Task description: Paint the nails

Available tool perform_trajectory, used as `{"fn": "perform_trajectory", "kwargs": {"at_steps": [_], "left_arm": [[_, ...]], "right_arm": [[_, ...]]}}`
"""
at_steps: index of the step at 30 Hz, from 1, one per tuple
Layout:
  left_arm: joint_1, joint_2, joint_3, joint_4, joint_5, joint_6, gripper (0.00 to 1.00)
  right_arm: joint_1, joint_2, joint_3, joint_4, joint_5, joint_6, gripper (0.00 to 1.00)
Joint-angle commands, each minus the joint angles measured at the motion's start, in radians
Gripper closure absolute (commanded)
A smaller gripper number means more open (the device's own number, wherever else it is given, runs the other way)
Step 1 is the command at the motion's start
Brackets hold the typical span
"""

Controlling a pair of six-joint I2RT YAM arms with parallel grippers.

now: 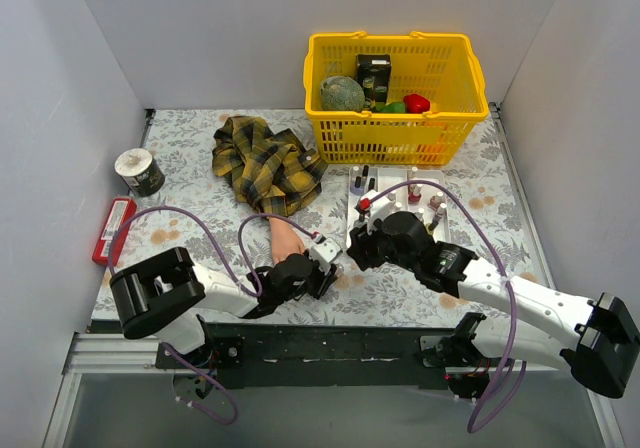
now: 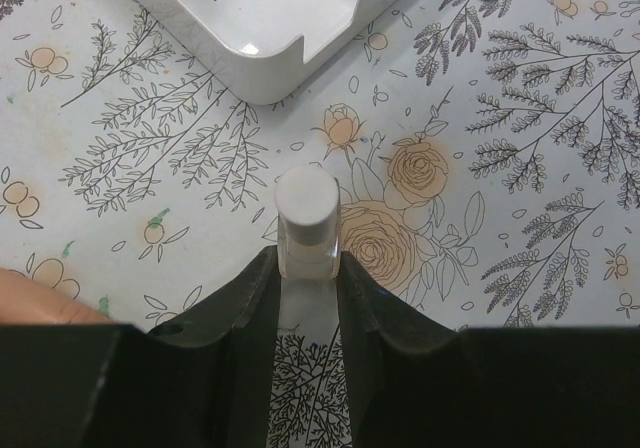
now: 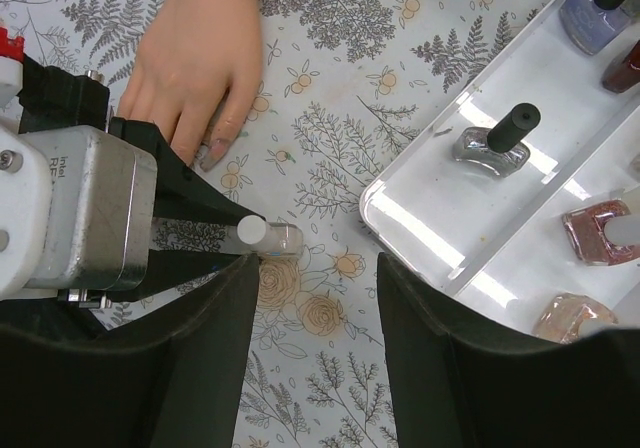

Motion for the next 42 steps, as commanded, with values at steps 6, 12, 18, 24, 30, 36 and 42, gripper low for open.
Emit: {"fn": "perform_trajectory", "kwargs": {"at_steps": [6,12,18,24,30,36,42], "left_arm": [[-0.004,0.023,0.027,0.080,0.045,0.055,0.81],[-0.002,0.043,0.044,0.080,0.071,0.065,0.82],[-0.002,0.045,0.052,0.068,0.080,0.064,0.82],[-0.002,0.040,0.051,0.066,0.088,0.062,0.82],[-0.002,0.033,0.052,0.060,0.094,0.061,0.83],[-0.002,0.002,0.046,0.056,0.109,0.053,0.84],[-0.004,-0.013,0.046,0.054,0.132,0.042,0.84]], "right_arm": [[-0.001,-0.047,-0.038,0.010,0.000,0.018,0.44],[-0.001,-0.027,-0.067,0.033,-0.059,0.013,0.47],[-0.001,0.019,-0.077,0.073,-0.107,0.012,0.44],[-0.002,0.031,-0.096,0.096,-0.124,0.018,0.44],[-0.001,0.056,-0.101,0.151,-0.138,0.018,0.44],[-0.002,0.062,-0.118,0.191,-0.136,0.022,0.45],[-0.002,0.056,-0.141,0.239,-0.165,0.030,0.45]]}}
